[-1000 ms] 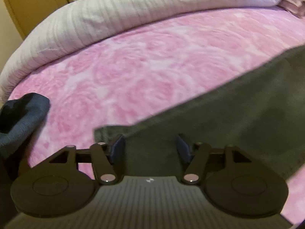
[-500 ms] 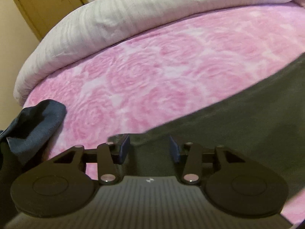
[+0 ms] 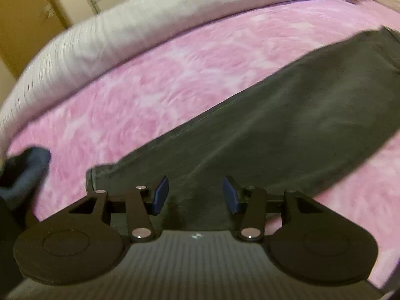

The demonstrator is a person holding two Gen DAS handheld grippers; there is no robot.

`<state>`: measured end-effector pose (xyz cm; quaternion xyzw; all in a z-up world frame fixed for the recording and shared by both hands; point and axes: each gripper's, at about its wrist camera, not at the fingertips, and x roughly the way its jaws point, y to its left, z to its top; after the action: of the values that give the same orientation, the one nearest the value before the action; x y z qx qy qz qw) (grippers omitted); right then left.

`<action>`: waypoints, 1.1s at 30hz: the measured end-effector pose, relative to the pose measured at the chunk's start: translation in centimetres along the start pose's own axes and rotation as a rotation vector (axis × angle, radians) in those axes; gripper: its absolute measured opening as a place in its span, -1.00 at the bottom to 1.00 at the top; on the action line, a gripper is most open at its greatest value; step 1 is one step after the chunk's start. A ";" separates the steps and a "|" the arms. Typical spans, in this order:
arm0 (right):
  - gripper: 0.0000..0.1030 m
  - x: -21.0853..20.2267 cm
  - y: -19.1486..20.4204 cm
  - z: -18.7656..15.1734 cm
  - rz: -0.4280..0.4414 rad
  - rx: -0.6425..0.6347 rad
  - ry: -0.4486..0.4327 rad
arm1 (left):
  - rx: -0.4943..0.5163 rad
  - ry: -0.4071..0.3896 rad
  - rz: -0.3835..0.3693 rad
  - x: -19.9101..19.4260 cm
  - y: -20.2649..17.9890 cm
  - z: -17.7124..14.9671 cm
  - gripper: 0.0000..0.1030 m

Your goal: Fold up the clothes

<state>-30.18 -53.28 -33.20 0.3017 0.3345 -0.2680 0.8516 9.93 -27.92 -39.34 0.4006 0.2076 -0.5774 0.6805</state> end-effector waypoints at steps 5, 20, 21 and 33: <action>0.27 -7.0 -0.5 -3.4 -0.116 -0.033 -0.056 | 0.052 -0.039 -0.058 -4.1 -3.7 -1.3 -0.05; 0.57 -27.9 1.0 -15.5 -0.243 0.091 -0.032 | -0.241 -0.078 -0.084 -23.8 -10.7 -13.3 0.73; 0.57 -28.1 1.4 -16.2 -0.249 0.078 -0.026 | -0.275 -0.074 -0.072 -24.7 -10.7 -14.3 0.74; 0.58 -27.4 2.9 -21.0 -0.304 -0.011 0.050 | -0.579 -0.061 0.056 -30.1 -9.7 -21.1 0.74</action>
<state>-54.20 -29.77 -24.66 0.2494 0.3989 -0.3844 0.7943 -2.94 7.20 -32.39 0.1777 0.3319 -0.4869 0.7882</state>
